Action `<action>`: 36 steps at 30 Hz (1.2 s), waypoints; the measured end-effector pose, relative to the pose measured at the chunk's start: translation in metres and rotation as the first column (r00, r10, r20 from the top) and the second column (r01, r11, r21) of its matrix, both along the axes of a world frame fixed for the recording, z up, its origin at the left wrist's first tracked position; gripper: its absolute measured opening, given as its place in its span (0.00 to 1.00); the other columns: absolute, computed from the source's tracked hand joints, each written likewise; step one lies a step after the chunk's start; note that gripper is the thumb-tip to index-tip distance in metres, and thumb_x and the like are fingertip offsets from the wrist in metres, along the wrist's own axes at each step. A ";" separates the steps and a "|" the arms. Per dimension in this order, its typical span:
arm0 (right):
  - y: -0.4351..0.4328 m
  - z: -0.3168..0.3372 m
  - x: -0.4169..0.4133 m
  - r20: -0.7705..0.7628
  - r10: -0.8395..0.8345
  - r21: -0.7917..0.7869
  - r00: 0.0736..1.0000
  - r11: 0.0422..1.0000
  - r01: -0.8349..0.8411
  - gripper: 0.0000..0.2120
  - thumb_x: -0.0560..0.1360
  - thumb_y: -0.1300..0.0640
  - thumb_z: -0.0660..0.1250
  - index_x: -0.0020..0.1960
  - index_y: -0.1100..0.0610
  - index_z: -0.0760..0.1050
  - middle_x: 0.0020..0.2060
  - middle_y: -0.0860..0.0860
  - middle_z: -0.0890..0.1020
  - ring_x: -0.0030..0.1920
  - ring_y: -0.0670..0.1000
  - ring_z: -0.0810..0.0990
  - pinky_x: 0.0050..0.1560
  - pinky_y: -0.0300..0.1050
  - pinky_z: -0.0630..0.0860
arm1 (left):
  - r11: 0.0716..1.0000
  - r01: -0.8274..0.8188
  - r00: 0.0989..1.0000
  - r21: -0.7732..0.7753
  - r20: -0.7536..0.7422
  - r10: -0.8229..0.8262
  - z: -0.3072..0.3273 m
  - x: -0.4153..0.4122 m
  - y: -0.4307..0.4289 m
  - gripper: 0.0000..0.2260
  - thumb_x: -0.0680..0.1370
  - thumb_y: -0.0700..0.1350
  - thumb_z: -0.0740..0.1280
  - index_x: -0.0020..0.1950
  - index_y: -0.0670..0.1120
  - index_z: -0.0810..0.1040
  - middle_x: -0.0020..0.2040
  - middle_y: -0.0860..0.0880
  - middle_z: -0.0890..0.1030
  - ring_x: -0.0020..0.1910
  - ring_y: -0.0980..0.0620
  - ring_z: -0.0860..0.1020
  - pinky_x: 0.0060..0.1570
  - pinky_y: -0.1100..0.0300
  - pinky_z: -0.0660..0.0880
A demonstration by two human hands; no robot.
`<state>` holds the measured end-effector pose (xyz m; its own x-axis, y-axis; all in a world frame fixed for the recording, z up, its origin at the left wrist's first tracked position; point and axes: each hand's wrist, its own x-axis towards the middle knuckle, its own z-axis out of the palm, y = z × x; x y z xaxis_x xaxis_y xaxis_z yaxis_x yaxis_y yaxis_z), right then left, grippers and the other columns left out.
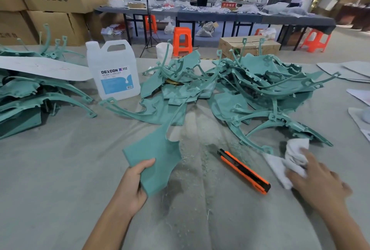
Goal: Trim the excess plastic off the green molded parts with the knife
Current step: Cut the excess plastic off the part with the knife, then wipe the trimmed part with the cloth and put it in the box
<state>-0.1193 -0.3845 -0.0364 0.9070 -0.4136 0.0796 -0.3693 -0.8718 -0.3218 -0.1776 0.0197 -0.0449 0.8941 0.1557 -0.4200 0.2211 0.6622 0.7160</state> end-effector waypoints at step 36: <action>0.233 0.071 -0.034 0.615 0.567 0.140 0.548 0.605 -0.783 0.19 0.73 0.70 0.70 0.63 0.61 0.79 0.61 0.57 0.78 0.60 0.59 0.76 0.61 0.51 0.75 | 0.966 0.227 0.954 0.128 0.171 -0.247 0.065 -0.049 -0.053 0.20 0.55 0.34 0.64 0.42 0.47 0.87 0.43 0.41 0.85 0.39 0.45 0.83 0.40 0.54 0.79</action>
<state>-0.1530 -0.1514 0.0344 0.7980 0.2193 0.5613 0.5746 -0.5575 -0.5992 -0.2270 -0.0331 0.0202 0.9706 -0.0353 -0.2379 0.2205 0.5253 0.8219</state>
